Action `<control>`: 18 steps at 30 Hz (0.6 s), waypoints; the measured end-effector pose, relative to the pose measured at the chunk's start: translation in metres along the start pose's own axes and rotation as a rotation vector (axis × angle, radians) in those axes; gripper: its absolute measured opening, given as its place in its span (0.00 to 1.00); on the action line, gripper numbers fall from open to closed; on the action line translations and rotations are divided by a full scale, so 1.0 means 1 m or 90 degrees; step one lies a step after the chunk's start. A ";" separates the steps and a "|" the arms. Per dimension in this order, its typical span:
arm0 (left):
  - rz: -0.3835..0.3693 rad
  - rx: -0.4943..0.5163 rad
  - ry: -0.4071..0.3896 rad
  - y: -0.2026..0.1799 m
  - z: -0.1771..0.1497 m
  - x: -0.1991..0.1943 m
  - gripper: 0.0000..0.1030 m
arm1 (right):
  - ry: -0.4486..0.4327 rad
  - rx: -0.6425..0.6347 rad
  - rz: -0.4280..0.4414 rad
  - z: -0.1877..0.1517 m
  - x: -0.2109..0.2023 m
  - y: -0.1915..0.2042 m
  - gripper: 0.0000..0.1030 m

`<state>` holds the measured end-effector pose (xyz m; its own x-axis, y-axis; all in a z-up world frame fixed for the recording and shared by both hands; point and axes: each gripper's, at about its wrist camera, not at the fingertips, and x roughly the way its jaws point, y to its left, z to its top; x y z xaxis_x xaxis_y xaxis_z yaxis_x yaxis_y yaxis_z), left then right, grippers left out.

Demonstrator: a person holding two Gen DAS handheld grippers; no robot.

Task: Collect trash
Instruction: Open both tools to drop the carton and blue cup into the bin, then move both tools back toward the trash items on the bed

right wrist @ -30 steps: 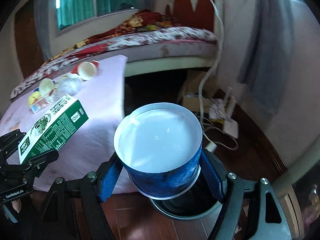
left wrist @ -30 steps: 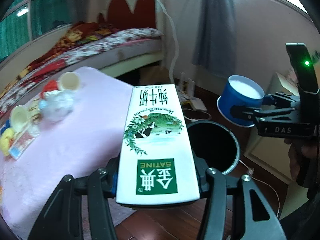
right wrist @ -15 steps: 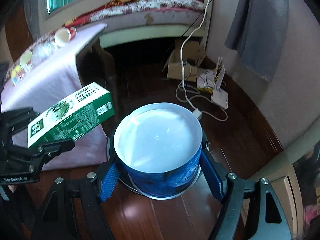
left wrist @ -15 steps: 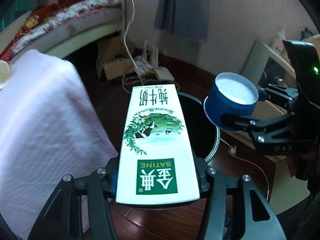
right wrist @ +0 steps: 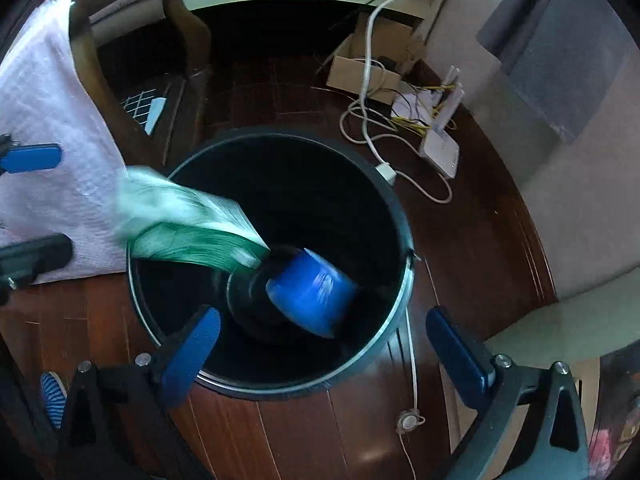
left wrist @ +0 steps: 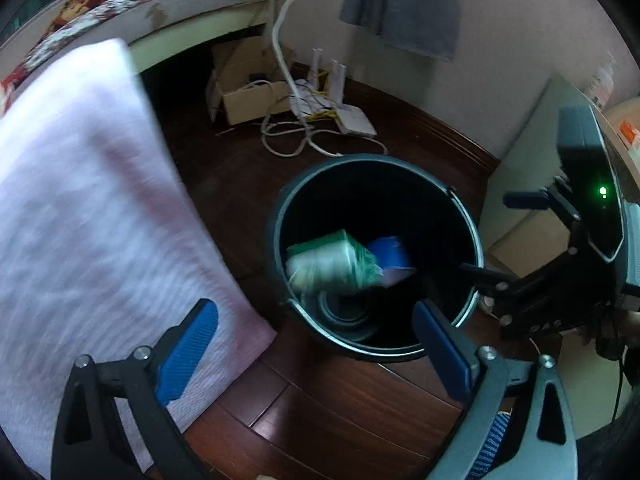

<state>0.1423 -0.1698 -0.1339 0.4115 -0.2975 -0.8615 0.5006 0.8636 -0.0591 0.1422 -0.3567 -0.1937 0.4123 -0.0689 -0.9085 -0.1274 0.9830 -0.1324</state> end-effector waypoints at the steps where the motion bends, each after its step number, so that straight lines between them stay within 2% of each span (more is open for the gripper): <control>1: 0.007 -0.005 -0.003 0.003 -0.002 -0.003 0.99 | 0.001 0.011 0.001 -0.002 -0.002 -0.002 1.00; 8: 0.028 -0.035 -0.039 0.018 -0.008 -0.040 0.99 | 0.011 0.037 0.001 -0.003 -0.028 0.003 1.00; 14: 0.049 -0.043 -0.069 0.028 -0.013 -0.081 0.99 | 0.000 0.061 0.020 0.012 -0.066 0.014 1.00; 18: 0.056 -0.051 -0.091 0.037 -0.011 -0.096 0.99 | -0.021 0.043 0.027 0.021 -0.098 0.033 1.00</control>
<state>0.1124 -0.1048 -0.0588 0.5585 -0.2690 -0.7847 0.3974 0.9171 -0.0315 0.1163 -0.3137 -0.1006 0.4378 -0.0220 -0.8988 -0.0850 0.9942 -0.0657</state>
